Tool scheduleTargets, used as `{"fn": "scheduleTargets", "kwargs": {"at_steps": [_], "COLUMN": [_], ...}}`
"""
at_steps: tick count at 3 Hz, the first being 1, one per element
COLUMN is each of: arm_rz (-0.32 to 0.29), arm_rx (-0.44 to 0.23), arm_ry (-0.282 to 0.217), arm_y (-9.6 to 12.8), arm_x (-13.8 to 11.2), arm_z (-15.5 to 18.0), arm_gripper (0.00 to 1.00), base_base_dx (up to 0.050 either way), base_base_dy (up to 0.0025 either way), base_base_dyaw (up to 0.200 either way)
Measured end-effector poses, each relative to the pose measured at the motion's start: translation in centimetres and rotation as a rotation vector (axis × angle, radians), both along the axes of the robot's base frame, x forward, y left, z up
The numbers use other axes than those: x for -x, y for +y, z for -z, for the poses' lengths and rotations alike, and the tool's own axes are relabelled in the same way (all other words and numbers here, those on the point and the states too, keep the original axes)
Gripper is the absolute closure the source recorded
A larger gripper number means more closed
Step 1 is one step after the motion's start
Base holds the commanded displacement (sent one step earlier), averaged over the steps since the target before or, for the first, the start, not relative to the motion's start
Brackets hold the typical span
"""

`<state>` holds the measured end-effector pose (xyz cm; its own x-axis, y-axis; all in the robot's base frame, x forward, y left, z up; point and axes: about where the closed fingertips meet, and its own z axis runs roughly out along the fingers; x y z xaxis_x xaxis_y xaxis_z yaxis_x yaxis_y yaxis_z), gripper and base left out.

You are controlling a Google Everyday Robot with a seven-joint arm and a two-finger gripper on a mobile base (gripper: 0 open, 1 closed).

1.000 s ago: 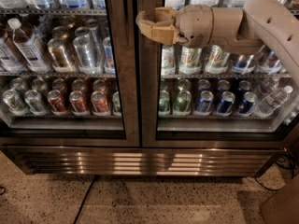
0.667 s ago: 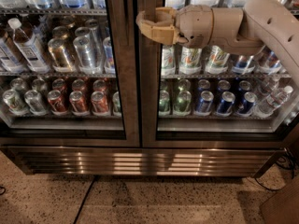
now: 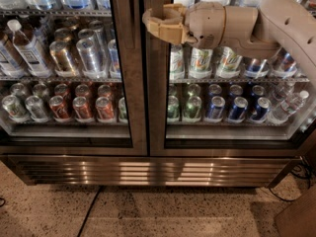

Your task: Open right fridge door

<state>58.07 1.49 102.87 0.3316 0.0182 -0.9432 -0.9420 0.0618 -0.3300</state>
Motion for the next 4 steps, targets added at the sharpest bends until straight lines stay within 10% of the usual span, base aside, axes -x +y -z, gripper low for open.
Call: {"fn": "scheduleTargets", "kwargs": {"at_steps": [4], "arm_rz": [0.034], "arm_rx": [-0.029], "arm_ry": [-0.009], "arm_y": [-0.09], "arm_x": [-0.06], "arm_z": [-0.27], "arm_gripper": [1.00], "base_base_dx": [0.000], "base_base_dy": [0.00000], "base_base_dyaw": [0.000]}}
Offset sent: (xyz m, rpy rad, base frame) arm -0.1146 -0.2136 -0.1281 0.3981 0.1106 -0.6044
